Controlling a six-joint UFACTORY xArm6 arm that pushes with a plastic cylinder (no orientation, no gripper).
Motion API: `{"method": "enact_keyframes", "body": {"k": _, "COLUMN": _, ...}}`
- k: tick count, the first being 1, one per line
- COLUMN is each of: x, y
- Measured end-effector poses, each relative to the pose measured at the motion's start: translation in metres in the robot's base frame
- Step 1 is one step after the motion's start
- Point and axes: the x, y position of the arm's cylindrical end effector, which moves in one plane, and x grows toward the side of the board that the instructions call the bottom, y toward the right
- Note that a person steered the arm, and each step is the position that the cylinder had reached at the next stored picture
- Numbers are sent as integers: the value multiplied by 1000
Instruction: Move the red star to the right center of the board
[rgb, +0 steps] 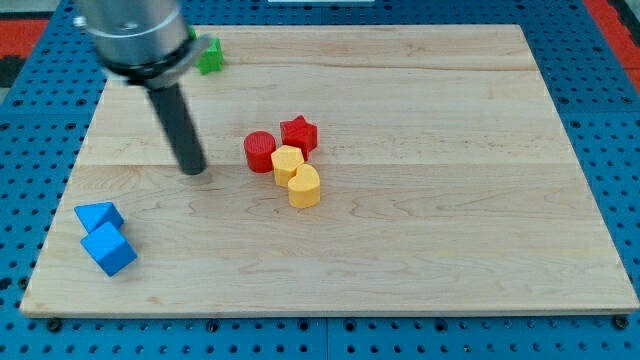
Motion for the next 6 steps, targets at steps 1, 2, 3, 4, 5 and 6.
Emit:
{"method": "enact_keyframes", "body": {"k": 1, "x": -25, "y": 53}}
{"method": "enact_keyframes", "body": {"k": 2, "x": -44, "y": 109}}
{"method": "enact_keyframes", "body": {"k": 3, "x": -57, "y": 153}}
{"method": "enact_keyframes", "body": {"k": 4, "x": -55, "y": 168}}
{"method": "enact_keyframes", "body": {"k": 5, "x": -66, "y": 220}}
{"method": "enact_keyframes", "body": {"k": 6, "x": -83, "y": 223}}
